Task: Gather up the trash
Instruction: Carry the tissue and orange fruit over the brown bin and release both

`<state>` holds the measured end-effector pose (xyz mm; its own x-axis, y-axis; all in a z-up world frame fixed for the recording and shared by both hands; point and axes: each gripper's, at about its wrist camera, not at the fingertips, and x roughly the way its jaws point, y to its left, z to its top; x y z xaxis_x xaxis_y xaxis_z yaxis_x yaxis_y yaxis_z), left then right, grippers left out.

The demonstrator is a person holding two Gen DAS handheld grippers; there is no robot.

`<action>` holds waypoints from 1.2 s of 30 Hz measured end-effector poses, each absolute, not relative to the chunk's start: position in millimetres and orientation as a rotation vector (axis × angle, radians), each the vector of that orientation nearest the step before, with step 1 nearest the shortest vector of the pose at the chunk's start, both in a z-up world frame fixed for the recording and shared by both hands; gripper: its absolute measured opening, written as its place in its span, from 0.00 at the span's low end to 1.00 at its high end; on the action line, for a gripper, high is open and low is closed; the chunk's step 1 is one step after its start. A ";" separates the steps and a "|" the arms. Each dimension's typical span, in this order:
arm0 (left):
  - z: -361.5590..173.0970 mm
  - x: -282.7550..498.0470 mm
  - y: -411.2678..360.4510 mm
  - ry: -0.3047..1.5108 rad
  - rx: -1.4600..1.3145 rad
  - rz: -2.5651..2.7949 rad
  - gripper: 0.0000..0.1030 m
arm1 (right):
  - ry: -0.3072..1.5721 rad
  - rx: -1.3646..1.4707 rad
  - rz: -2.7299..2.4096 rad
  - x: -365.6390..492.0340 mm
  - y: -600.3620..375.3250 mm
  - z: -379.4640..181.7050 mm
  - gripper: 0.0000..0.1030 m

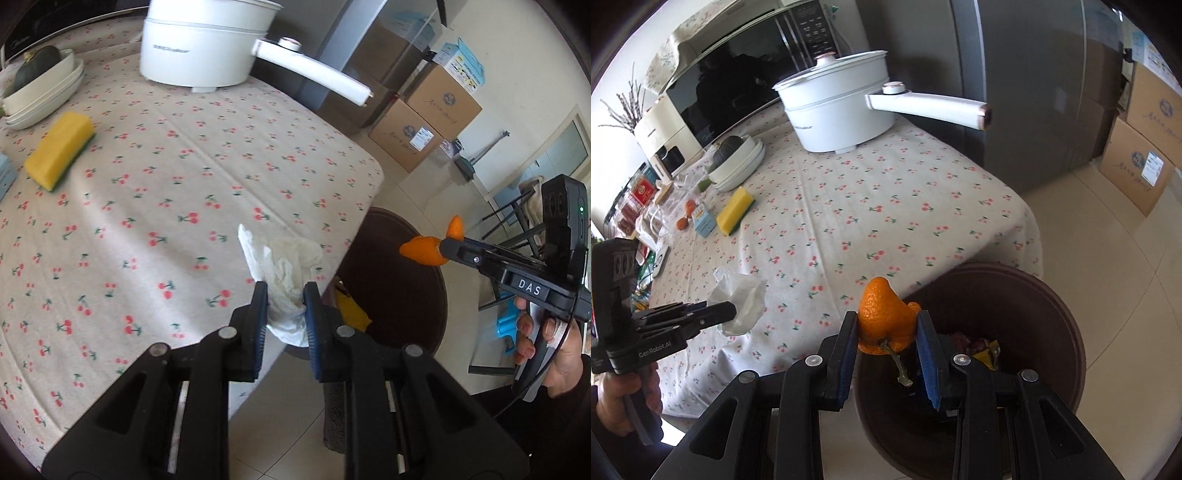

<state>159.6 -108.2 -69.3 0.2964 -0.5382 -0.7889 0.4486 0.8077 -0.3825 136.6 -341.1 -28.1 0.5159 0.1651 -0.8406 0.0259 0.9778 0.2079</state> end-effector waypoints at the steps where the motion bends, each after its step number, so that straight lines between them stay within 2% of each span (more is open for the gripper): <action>1: -69.2 157.7 -118.8 1.086 -0.091 -0.683 0.20 | 1.032 0.219 0.066 133.7 -349.3 -29.2 0.31; 11: -77.3 145.2 -203.0 1.067 0.020 -0.822 0.22 | 1.064 0.354 -0.070 107.5 -413.8 -41.5 0.31; 12: -78.7 145.2 -207.9 1.066 0.044 -0.808 0.32 | 1.067 0.361 -0.077 104.6 -417.3 -42.6 0.31; 13: -80.3 145.7 -211.6 1.070 0.062 -0.794 0.53 | 1.070 0.362 -0.083 102.6 -419.8 -43.6 0.31; 14: -81.7 145.7 -214.1 1.073 0.074 -0.776 0.64 | 1.073 0.359 -0.089 100.8 -421.7 -44.4 0.31; 15: -82.6 146.0 -214.8 1.071 0.084 -0.753 0.81 | 1.076 0.352 -0.094 100.0 -423.3 -44.9 0.31; 16: -83.4 146.2 -215.2 1.077 0.100 -0.736 0.90 | 1.079 0.342 -0.099 99.3 -423.9 -45.6 0.31; 18: -89.2 149.2 -218.4 1.123 0.165 -0.719 0.96 | 1.086 0.326 -0.107 98.1 -424.9 -47.1 0.32; 28: -91.2 147.4 -200.4 1.131 0.247 -0.661 0.99 | 1.086 0.327 -0.096 100.2 -422.5 -47.3 0.34; 30: -90.2 147.9 -197.4 1.134 0.246 -0.655 0.99 | 1.084 0.326 -0.099 101.5 -420.4 -46.7 0.47; 31: -89.6 148.2 -196.6 1.136 0.247 -0.650 0.99 | 1.079 0.330 -0.104 101.2 -420.0 -46.0 0.65; 32: -89.2 148.8 -196.1 1.135 0.247 -0.642 0.99 | 1.069 0.331 -0.108 100.6 -419.7 -44.7 0.73; 36: -86.0 153.0 -188.4 1.124 0.246 -0.615 0.99 | 1.055 0.303 -0.117 100.5 -418.0 -41.9 0.75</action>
